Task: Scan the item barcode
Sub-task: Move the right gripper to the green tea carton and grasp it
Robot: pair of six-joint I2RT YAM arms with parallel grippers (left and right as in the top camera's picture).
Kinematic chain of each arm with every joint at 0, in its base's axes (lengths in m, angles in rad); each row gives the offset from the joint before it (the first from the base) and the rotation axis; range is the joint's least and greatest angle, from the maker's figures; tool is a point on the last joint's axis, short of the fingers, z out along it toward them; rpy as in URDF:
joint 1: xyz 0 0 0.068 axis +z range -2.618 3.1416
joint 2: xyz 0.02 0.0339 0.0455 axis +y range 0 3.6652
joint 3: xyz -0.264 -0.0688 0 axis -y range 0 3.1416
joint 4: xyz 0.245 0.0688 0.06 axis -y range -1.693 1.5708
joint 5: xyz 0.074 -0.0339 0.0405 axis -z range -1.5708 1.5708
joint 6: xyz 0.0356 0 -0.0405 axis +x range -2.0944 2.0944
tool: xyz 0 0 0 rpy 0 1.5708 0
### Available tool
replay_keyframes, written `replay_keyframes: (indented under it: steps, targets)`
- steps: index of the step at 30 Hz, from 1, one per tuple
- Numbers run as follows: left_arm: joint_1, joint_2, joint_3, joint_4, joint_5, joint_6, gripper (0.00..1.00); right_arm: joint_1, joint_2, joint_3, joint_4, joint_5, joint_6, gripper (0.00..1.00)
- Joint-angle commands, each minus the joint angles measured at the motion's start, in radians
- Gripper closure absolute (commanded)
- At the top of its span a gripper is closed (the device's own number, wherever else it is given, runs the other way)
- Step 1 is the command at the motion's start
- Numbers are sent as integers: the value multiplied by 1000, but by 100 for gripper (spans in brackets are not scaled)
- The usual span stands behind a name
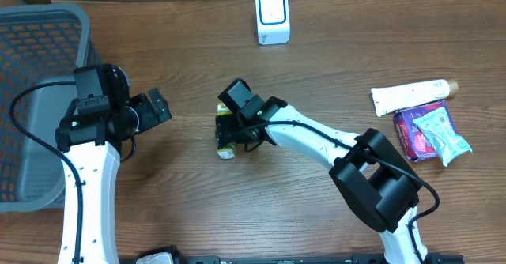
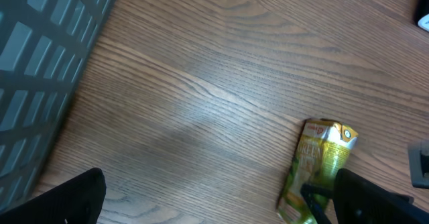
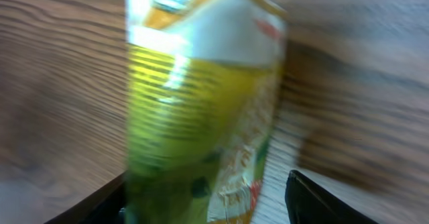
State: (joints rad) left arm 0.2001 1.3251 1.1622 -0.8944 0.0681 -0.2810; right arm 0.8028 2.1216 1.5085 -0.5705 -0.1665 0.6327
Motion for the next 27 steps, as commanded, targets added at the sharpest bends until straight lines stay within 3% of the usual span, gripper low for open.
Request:
replay_keyframes:
  steps: [1, 3, 8, 9, 14, 20, 27]
  targets:
    - [1, -10, -2, 2, 3, 19, 0, -49, -2, 11, -117, 75, -1, 31]
    - [1, -10, -2, 2, 3, 19, 0, -105, -3, 22, -200, 34, -35, 30]
    - [1, -10, -2, 2, 3, 19, 0, -197, -3, 24, -217, -133, -314, 30]
    - [1, -10, -2, 2, 3, 19, 1, -223, -3, 24, -221, -177, -436, 30]
    - [1, -10, -2, 2, 3, 19, 0, -260, -3, 24, -229, -183, -705, 31]
    - [1, -10, -2, 2, 3, 19, 0, -227, -3, 25, -209, 114, -773, 32]
    - [1, -10, -2, 2, 3, 19, 0, -116, -2, 26, -187, 437, -791, 44]
